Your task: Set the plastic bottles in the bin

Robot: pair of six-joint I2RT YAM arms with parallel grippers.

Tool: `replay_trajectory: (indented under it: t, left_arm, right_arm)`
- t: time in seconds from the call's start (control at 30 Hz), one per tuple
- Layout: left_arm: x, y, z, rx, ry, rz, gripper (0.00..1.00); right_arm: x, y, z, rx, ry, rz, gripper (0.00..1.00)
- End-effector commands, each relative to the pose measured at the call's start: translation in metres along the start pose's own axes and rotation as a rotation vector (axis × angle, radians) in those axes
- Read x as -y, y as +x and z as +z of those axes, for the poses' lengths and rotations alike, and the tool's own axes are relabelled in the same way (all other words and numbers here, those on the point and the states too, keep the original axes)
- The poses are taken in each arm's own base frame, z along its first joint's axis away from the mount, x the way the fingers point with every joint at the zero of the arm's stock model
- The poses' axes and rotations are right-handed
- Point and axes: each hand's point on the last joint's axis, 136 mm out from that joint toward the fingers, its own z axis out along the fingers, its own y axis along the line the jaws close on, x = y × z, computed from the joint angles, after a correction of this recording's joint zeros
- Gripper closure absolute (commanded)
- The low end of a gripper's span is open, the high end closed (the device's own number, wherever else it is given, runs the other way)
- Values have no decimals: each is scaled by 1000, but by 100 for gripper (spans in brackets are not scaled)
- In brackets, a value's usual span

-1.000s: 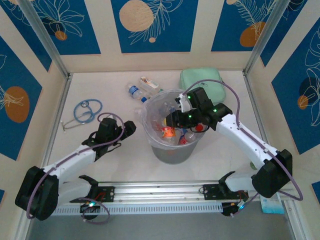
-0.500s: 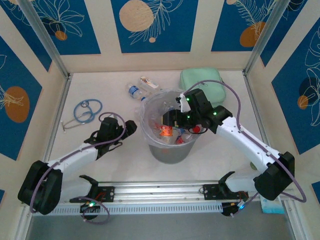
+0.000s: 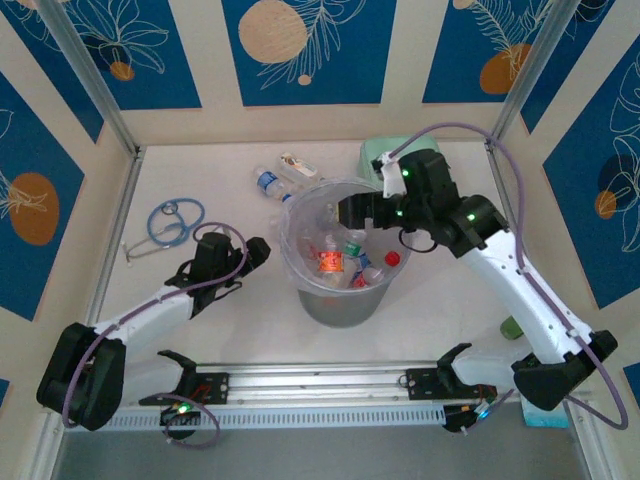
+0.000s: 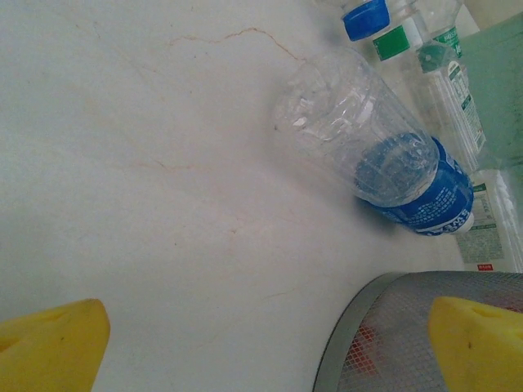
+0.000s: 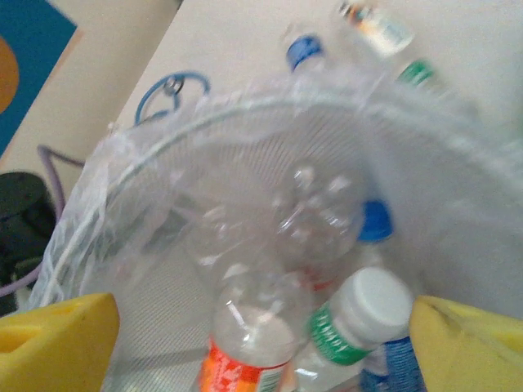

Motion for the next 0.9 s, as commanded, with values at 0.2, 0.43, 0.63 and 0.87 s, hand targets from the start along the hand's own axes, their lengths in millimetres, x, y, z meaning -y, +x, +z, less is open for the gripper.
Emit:
replay_trajectory:
  t: [0.2, 0.43, 0.63, 0.87]
  left_arm:
    - [27, -27, 10, 37, 34, 102, 0]
    - [45, -31, 20, -18, 41, 229, 0]
    - [39, -26, 26, -51, 18, 297, 0]
    - [44, -22, 33, -85, 40, 298, 0]
  right_arm:
    - [97, -1, -31, -60, 437, -52, 25]
    - [113, 17, -4, -173, 407, 20, 52]
    - [125, 16, 4, -173, 407, 57, 65]
    - [130, 4, -8, -123, 432, 27, 84]
